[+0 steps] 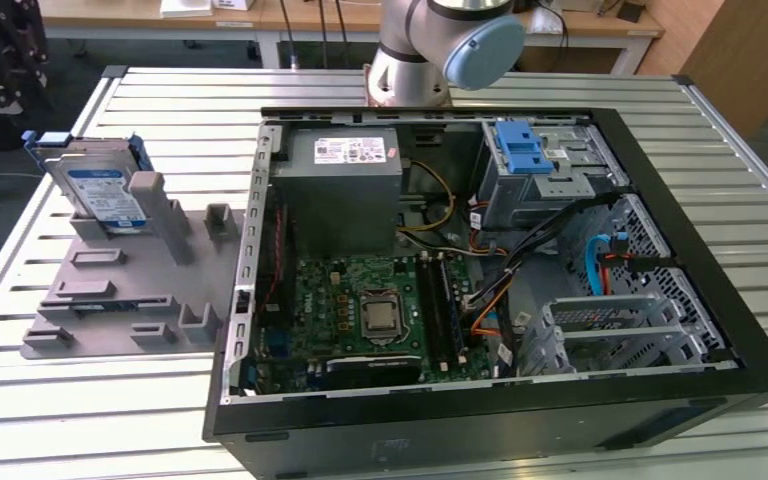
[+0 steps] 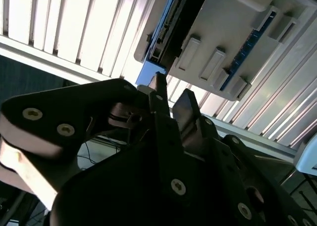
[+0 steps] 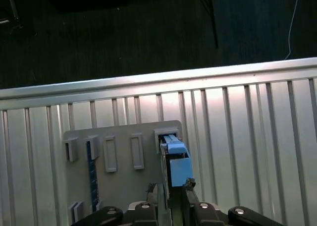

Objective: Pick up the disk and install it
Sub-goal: 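Pick up the disk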

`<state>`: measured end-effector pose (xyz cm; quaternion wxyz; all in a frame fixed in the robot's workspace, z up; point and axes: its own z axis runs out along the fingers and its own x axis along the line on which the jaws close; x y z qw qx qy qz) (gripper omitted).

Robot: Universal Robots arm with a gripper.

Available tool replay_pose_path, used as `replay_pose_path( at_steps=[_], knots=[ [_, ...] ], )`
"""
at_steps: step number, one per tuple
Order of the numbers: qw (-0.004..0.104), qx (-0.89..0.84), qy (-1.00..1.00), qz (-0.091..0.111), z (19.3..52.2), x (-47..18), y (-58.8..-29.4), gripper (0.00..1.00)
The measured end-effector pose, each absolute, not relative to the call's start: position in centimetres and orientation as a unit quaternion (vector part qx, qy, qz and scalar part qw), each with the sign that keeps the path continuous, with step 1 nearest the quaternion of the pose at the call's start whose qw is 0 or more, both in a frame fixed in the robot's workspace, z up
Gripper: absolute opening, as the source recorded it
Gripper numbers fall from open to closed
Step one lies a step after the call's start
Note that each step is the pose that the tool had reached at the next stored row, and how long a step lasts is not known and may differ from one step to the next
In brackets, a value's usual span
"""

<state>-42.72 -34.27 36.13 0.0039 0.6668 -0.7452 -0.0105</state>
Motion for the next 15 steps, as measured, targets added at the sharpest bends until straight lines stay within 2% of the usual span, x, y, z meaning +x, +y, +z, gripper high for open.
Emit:
replay_pose_path(
  at_steps=[1,2,3,12,13,14,15],
  knots=[
    [0.004,0.670,-0.742,-0.010,36.0,-42.7,-34.3,0.35],
    [0.004,0.673,-0.740,-0.010,35.9,-42.7,-34.3,0.35],
    [0.003,0.675,-0.738,-0.010,35.7,-42.8,-34.3,0.41],
    [0.003,0.676,-0.737,-0.009,34.2,-43.0,-34.3,0.43],
    [0.003,0.676,-0.737,-0.009,34.0,-43.0,-34.3,0.48],
    [0.003,0.676,-0.737,-0.009,33.9,-43.0,-34.3,0.48],
    [0.003,0.676,-0.737,-0.009,33.8,-43.0,-34.3,0.55]
  ],
)
